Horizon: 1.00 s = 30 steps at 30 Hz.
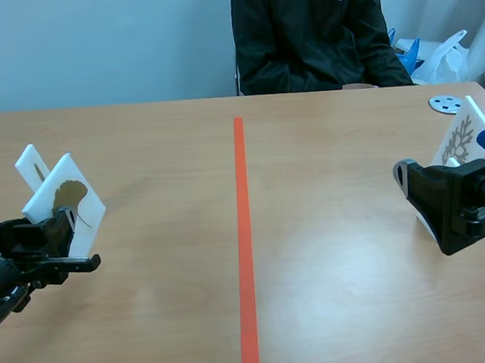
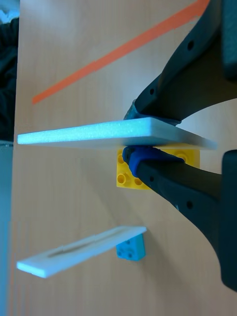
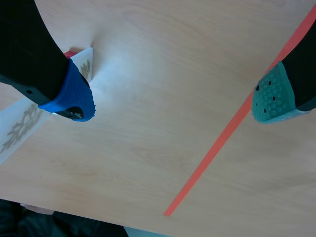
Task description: Sort the leaf by its shape. The table is split by an orange tape line. A compound leaf with several leaflets goes to the left side, a simple leaf with one blade goes to the right side. Return to the home posture when a red brick is placed on the table.
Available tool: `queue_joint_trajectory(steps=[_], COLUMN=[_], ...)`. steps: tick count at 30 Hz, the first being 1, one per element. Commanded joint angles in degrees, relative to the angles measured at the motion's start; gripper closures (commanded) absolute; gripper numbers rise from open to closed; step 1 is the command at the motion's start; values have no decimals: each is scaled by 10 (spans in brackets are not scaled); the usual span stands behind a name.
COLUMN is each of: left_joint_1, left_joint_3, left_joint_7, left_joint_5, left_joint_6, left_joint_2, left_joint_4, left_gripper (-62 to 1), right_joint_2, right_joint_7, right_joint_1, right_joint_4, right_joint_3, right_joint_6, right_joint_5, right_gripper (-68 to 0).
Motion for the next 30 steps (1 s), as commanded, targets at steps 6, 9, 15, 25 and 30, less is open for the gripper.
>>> queue_joint_trajectory(steps=[6, 9, 15, 25, 30], left_joint_1=[-39, -66, -112, -134, -137], left_joint_3=[3, 3, 3, 2, 2], left_joint_7=[-60, -63, -87, -107, -106], left_joint_5=[-3, -3, 5, 5, 5], left_joint_6=[23, 26, 38, 52, 51], left_joint_2=[-3, -3, 0, 7, 7], left_joint_4=[-83, -129, -200, -257, -263], left_gripper=[-70, -70, -70, -70, -74], right_joint_2=[6, 6, 6, 6, 6], right_joint_7=[6, 7, 6, 7, 7], right_joint_1=[8, 8, 8, 8, 8], right_joint_4=[0, 0, 0, 0, 0], right_joint_3=[7, 8, 8, 8, 8], right_joint_6=[0, 0, 0, 0, 0], right_joint_5=[7, 7, 7, 7, 7], right_gripper=[-679, -679, -679, -679, -679])
